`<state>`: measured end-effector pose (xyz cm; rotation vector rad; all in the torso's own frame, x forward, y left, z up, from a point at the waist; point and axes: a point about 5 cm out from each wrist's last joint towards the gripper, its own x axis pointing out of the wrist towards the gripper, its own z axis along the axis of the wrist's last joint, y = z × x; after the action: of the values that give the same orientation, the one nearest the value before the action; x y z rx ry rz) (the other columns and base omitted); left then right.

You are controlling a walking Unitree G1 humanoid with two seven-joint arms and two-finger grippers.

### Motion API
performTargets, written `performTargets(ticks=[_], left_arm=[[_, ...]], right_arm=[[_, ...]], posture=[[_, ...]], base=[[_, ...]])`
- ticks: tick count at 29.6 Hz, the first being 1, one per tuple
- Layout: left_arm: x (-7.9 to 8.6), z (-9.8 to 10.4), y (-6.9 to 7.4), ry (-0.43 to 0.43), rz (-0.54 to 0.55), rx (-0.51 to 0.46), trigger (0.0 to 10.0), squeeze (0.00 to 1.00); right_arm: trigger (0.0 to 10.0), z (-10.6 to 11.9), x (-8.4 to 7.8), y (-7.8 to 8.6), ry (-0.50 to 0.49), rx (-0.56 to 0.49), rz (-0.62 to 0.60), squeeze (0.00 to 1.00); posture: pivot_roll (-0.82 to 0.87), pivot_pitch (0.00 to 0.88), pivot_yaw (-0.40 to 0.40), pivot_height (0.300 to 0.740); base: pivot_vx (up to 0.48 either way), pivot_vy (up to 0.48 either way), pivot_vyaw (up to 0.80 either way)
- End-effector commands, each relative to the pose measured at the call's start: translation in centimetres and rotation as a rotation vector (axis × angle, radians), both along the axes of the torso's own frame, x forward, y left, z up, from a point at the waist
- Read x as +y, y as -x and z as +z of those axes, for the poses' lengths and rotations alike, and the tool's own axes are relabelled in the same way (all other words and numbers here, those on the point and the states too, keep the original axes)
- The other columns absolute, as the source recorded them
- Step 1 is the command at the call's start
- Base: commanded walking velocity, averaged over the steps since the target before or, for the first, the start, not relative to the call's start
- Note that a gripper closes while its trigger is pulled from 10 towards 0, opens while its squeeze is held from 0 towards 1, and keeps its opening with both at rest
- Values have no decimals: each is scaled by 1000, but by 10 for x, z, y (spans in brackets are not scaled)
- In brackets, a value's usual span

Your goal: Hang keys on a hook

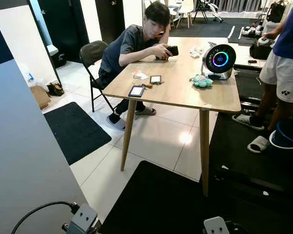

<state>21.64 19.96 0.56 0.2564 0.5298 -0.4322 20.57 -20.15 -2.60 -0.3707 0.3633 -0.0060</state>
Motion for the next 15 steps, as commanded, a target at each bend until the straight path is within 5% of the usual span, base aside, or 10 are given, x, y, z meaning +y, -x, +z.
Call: performTargets(ticks=[1, 15], left_arm=[[2, 2, -2, -4, 15, -16, 10000, 0], [2, 13, -17, 65, 143, -100, 10000, 0]], right_arm=[[10000, -6, 1, 6, -7, 20, -9, 0], [10000, -1, 8, -13, 12, 17, 104, 0]], posture=[[25, 130, 99, 740], [82, 127, 5, 740]], base=[[0, 0, 0], [0, 0, 0]])
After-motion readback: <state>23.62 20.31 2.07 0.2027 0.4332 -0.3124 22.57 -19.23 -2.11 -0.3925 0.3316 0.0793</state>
